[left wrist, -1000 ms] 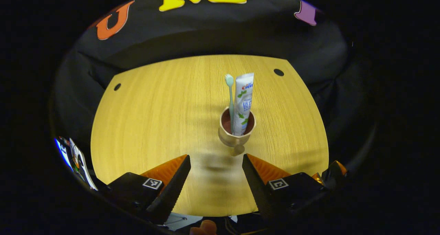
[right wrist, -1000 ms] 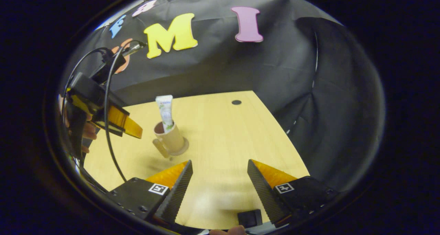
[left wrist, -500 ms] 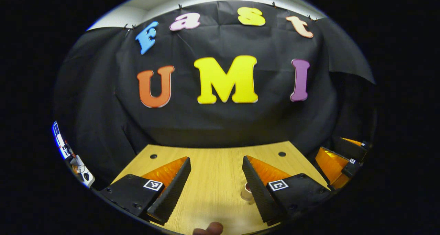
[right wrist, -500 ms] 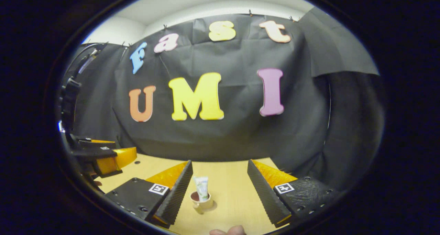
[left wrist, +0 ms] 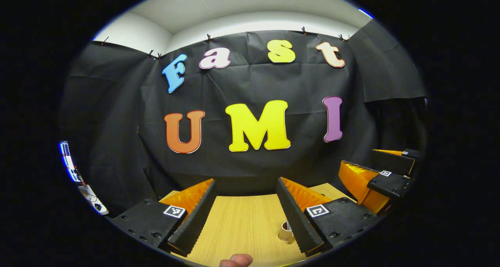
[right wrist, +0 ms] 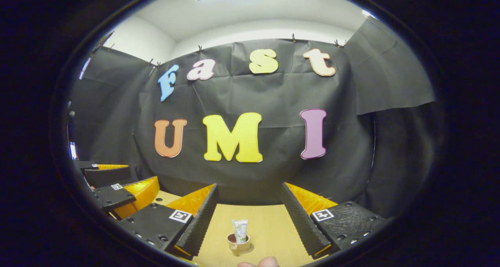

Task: Put the toothbrush and toothpaste on the desktop into the cup, then pick up the cup and place it on the coaster on the desktop.

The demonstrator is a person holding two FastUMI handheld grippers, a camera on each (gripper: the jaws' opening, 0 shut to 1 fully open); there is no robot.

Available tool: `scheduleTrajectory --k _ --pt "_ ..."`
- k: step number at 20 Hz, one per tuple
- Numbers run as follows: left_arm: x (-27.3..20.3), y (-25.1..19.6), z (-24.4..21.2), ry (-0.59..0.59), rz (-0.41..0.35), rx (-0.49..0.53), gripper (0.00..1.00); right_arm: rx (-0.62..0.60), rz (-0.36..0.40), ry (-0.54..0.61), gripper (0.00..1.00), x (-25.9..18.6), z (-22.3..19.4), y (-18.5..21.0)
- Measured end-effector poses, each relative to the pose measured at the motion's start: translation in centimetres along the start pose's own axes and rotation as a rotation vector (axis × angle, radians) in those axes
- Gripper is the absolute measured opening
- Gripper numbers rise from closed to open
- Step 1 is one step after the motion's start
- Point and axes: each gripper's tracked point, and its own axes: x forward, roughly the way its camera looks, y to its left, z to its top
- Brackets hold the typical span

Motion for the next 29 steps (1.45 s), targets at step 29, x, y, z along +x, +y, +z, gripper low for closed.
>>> scheduleTrajectory --k 29 --pt "-1.4 3.9 1.2 -0.017 0.108 -0.060 0.96 0.015 0.020 0.030 0.95 -0.9 1.0 1.9"
